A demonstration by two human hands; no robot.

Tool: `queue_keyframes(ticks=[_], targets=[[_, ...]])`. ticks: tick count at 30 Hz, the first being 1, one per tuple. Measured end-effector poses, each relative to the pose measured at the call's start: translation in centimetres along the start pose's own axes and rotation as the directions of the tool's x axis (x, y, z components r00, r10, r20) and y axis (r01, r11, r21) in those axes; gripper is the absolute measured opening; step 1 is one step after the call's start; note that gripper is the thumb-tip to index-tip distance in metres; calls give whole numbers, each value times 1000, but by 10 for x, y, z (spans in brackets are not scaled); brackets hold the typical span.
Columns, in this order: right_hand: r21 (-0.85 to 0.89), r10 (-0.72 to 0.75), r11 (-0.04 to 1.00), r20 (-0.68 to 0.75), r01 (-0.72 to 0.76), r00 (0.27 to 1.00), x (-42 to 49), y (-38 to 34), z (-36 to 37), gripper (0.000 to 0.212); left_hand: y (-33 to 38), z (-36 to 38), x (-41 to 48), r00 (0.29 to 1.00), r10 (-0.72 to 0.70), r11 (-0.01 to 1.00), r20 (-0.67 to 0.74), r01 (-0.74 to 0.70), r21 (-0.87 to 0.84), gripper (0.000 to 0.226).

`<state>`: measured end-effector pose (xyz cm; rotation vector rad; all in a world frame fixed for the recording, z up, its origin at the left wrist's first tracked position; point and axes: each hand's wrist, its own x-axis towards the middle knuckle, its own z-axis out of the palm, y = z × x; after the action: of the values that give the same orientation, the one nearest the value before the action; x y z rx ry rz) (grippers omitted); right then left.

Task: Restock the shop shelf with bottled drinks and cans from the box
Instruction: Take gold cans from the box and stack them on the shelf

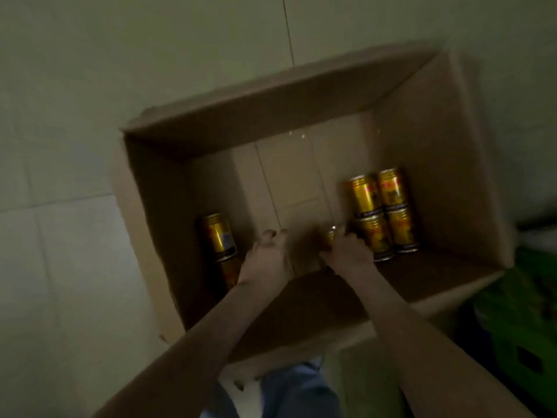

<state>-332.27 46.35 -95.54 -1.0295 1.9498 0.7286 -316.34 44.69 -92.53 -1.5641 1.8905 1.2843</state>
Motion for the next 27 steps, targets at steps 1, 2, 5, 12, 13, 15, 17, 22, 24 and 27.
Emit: queue_keyframes(ticks=[1,2,5,12,13,15,17,22,24,27], targets=[[3,15,1000,-2,-15,1000,10,-3,5,74,-2,9,13,1000,-2,999,2,2,-44,56],[24,25,999,-17,-25,1000,19,-3,9,73,-4,17,24,1000,-8,996,7,9,-92,55],[207,-2,978,-91,21,996,33,-6,8,67,-3,33,44,997,-22,964,76,41,-263,64],[474,-165,850,-175,230,971,47,-24,-18,39,3,34,80,986,-166,898,12,156,-412,88],[471,-134,843,-283,260,950,51,-22,-23,37,3,32,87,982,-190,910,-19,169,-378,90],[388,-3,890,-520,239,854,58,-9,-35,45,6,31,95,972,-231,915,-35,205,-347,89],[295,108,952,-576,83,810,68,8,-41,65,7,34,100,957,-285,882,-48,242,-403,84],[228,59,973,-402,38,914,89,13,-38,79,0,30,98,920,-389,683,37,315,-660,59],[298,21,949,-394,106,919,83,6,-40,79,1,13,86,917,-377,527,128,326,-785,52],[645,74,742,-348,182,935,38,-5,-62,71,9,-35,49,932,-277,364,235,328,-872,51]])
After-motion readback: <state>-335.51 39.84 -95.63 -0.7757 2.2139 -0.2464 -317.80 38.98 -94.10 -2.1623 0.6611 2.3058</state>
